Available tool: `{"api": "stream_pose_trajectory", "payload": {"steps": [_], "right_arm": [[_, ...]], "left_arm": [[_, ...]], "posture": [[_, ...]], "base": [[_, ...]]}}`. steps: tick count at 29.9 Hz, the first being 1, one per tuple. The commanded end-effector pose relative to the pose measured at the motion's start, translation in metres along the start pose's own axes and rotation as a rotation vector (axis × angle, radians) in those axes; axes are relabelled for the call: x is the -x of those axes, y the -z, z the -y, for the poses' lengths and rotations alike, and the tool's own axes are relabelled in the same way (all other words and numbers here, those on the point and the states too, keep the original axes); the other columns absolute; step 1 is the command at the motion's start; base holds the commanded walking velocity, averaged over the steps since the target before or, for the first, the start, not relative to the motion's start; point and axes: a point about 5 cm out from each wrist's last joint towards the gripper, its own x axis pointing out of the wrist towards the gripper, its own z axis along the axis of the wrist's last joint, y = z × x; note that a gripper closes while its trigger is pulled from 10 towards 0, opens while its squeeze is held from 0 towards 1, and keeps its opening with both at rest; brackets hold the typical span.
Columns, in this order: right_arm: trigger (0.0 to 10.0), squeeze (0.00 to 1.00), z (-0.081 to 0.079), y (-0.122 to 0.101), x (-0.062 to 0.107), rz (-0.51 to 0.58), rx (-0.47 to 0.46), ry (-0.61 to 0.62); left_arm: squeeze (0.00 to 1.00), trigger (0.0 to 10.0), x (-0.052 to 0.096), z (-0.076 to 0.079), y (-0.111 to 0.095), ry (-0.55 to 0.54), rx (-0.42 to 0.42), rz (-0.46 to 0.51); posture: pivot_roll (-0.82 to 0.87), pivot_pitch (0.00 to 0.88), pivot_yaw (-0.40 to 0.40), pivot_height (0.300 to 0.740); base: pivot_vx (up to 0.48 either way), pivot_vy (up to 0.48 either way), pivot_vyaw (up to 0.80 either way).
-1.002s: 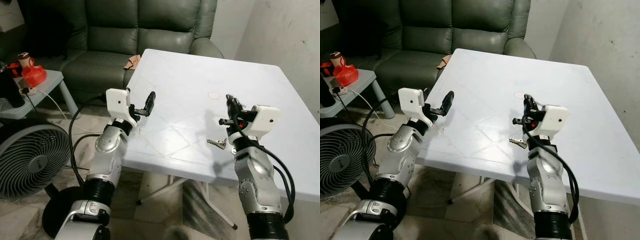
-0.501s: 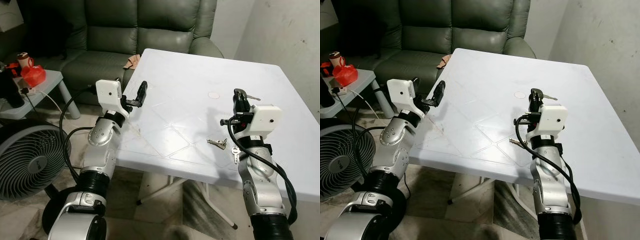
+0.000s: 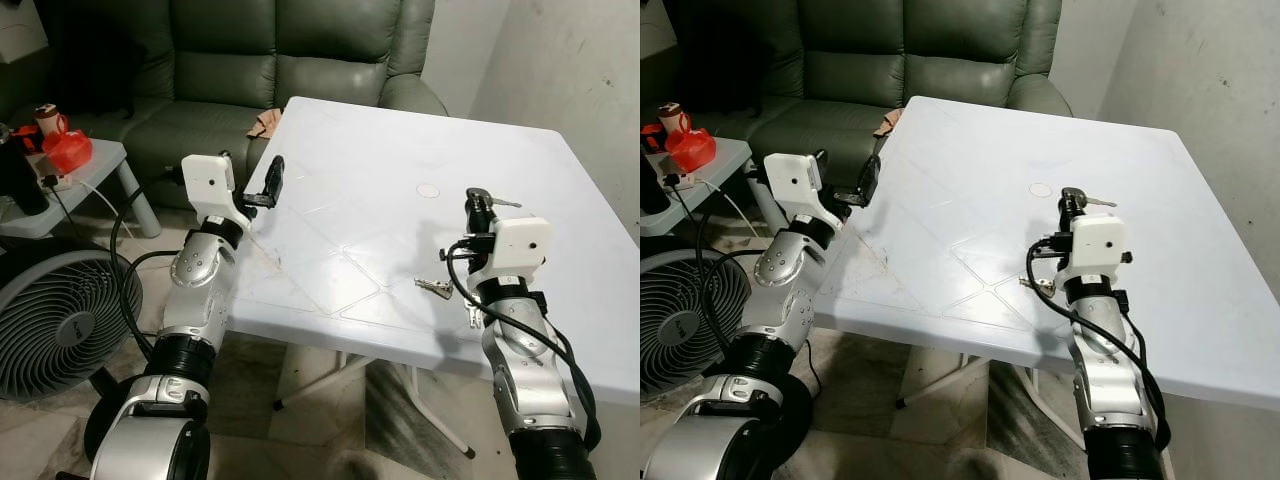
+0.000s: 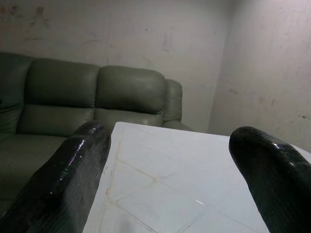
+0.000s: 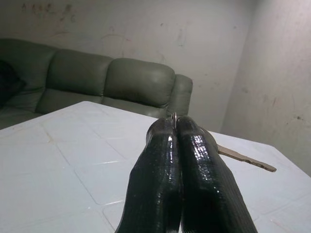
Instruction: Hang keys on a hook
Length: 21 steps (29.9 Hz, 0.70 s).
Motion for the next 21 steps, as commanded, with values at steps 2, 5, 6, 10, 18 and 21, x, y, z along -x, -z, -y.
{"api": "stream_pose_trajectory", "payload": {"steps": [2,5,6,10,18,21], "right_arm": [[10.0,0.00,0.001,-0.004,-0.001,0.010,-0.030,0.020],[10.0,0.00,-0.005,-0.004,-0.001,0.010,-0.054,0.004],[10.0,0.00,-0.006,-0.004,-0.001,0.012,-0.050,0.002],[10.0,0.00,-0.009,-0.004,0.000,0.006,-0.063,-0.005],[10.0,0.00,-0.007,-0.002,0.000,-0.015,-0.056,0.024],[10.0,0.00,-0.008,-0.002,0.000,-0.017,-0.055,0.029]], "left_arm": [[0.00,10.0,-0.004,0.000,-0.004,0.005,-0.011,0.014],[0.00,10.0,-0.004,0.001,-0.003,0.015,0.005,0.009],[0.00,10.0,-0.004,0.002,-0.003,0.017,0.010,0.009],[0.00,10.0,-0.005,0.001,-0.001,0.009,0.030,-0.001],[0.00,10.0,-0.005,0.004,0.006,0.006,0.071,-0.045],[0.00,10.0,-0.006,0.006,0.006,0.015,0.075,-0.048]], "posture": [[-0.01,0.000,-0.038,0.732],[-0.01,0.000,-0.037,0.732],[-0.01,0.000,-0.037,0.732],[-0.02,0.000,-0.036,0.732],[-0.03,0.000,-0.025,0.732],[-0.03,0.000,-0.020,0.732]], "base": [[0.000,0.000,0.00],[0.000,0.000,0.00],[0.000,0.000,0.00],[0.000,0.000,0.00],[0.000,0.000,0.00],[0.000,0.000,0.00]]}}
